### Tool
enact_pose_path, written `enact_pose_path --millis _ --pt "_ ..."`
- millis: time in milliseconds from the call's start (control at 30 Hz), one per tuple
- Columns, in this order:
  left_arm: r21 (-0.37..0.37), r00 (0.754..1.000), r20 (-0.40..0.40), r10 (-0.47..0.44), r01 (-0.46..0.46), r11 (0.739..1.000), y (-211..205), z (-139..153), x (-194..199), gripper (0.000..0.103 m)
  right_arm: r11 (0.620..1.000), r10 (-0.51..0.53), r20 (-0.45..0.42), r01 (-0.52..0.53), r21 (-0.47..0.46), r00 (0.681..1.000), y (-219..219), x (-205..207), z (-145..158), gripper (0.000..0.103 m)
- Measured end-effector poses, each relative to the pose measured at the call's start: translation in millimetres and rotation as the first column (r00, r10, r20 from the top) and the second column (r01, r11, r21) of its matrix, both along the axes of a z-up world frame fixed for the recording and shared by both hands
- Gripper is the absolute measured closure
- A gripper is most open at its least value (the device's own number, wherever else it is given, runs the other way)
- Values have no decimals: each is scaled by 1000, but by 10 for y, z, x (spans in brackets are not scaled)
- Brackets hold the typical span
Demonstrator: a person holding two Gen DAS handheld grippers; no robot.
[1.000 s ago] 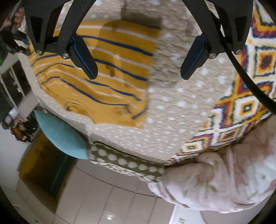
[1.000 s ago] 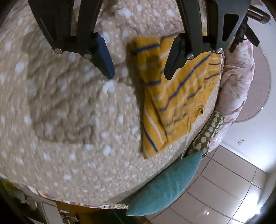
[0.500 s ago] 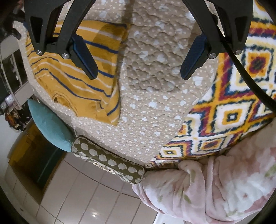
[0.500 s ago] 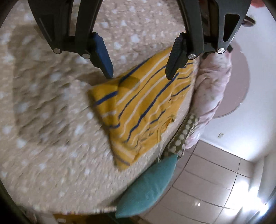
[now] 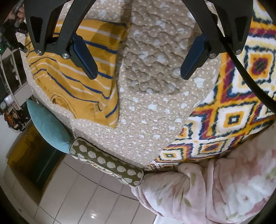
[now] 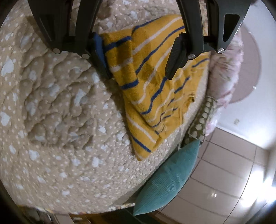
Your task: Fold small clothes
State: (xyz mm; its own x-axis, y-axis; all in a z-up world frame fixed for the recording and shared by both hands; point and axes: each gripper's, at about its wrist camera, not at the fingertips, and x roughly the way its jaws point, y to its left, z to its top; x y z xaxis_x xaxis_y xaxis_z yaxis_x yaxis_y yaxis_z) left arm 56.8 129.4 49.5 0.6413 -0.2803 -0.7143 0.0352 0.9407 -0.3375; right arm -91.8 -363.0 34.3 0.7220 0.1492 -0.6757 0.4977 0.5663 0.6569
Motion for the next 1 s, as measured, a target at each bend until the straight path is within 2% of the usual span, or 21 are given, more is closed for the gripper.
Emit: enact_pose_path --millis 33,67,100,167,233,300,367,433,500,567,600,667,700,733,767,800,867,900,933,1000 --pt "1 1000 -1 3 -3 1000 19 0 3 7 999 9 -18 -10 -35 1000 46 61 15 52" --pt "0 1000 -4 9 -9 1000 45 0 5 7 998 21 -37 -23 -62 999 62 162 -1 62" --pt "-4 1000 -6 15 -15 1000 77 1 7 7 995 48 -57 -52 -83 997 71 203 2 80" --pt "-15 999 -8 39 -39 999 172 3 9 7 986 76 -96 -90 -142 992 139 295 101 86" --pt "-19 998 -6 63 -63 998 273 16 1 7 947 110 -116 -140 -291 987 360 378 399 89" --pt "-19 996 1 91 -90 996 397 34 -9 7 898 167 -94 -191 -396 981 689 533 741 90" --pt "-22 992 5 123 -123 992 532 43 -22 7 865 228 -63 -232 -445 972 1003 684 990 91" --pt "-34 987 5 159 -159 987 689 52 -28 7 823 327 -39 -305 -480 944 1483 924 1179 91" --pt "-52 979 1 204 -204 978 880 61 -25 7 781 425 -42 -390 -489 904 1954 1131 1189 92" --pt "-69 971 -2 240 -239 968 1039 66 -23 7 742 514 -58 -477 -471 856 2433 1329 1061 92" --pt "-79 964 -7 265 -265 961 1148 62 -19 7 717 561 -81 -533 -449 824 2713 1466 896 92" --pt "-96 958 -16 287 -287 953 1277 55 -11 7 678 615 -130 -606 -417 778 3027 1600 605 92" --pt "-108 955 -21 297 -297 949 1347 47 -9 7 639 648 -179 -656 -402 741 3222 1700 388 93" --pt "-115 953 -25 302 -303 946 1388 40 -10 7 613 659 -214 -680 -403 721 3327 1748 251 92" --pt "-123 951 -28 307 -308 943 1426 34 -12 7 599 656 -237 -685 -416 717 3375 1792 142 92" --pt "-131 951 -32 308 -309 942 1455 28 -11 7 599 650 -236 -679 -425 722 3382 1805 78 90" --pt "-148 953 -38 300 -302 942 1474 28 -3 7 628 649 -196 -663 -408 735 3324 1786 98 84" --pt "-157 955 -40 293 -295 943 1461 27 -4 7 638 666 -171 -673 -373 726 3297 1771 114 72" --pt "-165 959 -41 282 -285 944 1435 31 1 7 644 688 -141 -689 -332 711 3262 1752 145 67" --pt "-172 965 -37 258 -260 950 1326 48 15 7 654 712 -90 -704 -275 697 3190 1706 237 67"
